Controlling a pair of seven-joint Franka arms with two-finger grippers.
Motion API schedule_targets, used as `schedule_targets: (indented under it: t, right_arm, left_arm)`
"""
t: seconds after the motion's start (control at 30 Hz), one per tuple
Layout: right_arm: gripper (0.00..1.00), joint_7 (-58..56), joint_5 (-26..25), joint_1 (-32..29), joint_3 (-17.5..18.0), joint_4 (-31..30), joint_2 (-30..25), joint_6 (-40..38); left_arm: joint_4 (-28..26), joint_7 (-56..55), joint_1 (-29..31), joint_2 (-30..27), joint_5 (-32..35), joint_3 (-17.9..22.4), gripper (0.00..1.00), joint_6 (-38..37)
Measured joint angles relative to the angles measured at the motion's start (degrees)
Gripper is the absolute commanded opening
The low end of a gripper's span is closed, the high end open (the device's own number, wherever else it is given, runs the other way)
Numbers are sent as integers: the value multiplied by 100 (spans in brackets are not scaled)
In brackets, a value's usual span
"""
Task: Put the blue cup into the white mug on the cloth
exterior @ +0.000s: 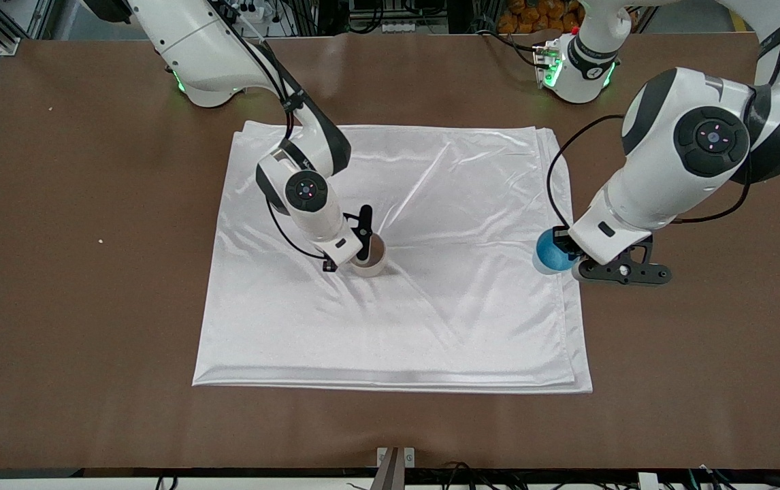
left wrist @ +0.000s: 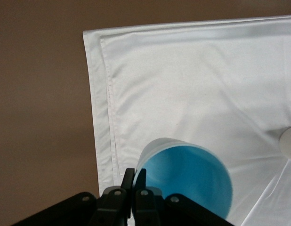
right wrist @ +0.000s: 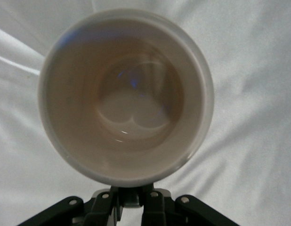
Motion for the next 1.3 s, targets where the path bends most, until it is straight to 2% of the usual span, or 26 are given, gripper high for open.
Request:
schedule_targets:
  t: [0.03, 0.13, 0.23, 0.27, 0.37, 0.53, 0.7, 1.03, 1.3]
  right_arm:
    - [33, 35, 0, 26, 0, 0, 0, 5]
    - [50, 150, 0, 81, 0, 0, 0, 18]
    - [61, 201, 0, 97, 0, 0, 0, 23]
    - [68, 206, 0, 97, -2, 0, 0, 23]
    - [100, 213, 0, 95, -25, 2, 0, 23]
    - [100, 220, 0, 63, -80, 37, -18, 26]
    - [100, 223, 0, -84, -120, 146, -164, -241]
    - [100, 216, 0, -557, -132, 593, -993, -1958]
    - [100, 216, 0, -1064, -142, 857, -1980, -3236]
  left_arm:
    - [0, 0, 0, 0, 0, -2, 0, -1]
    - [0, -1, -1, 0, -1, -11, 0, -2]
    - [0, -5, -1, 0, -1, -14, 0, -3]
    - [0, -5, 0, 0, -1, -14, 0, -3]
    - [0, -6, -2, 0, -1, -20, 0, -3]
    - [0, -159, -58, 0, -10, -53, 0, -3]
    - [0, -838, -321, 1, -17, -128, 0, -3]
    - [1, -2130, -1174, 72, -17, -181, 0, 46]
    - [1, -2911, -1753, 354, -17, -177, 0, 571]
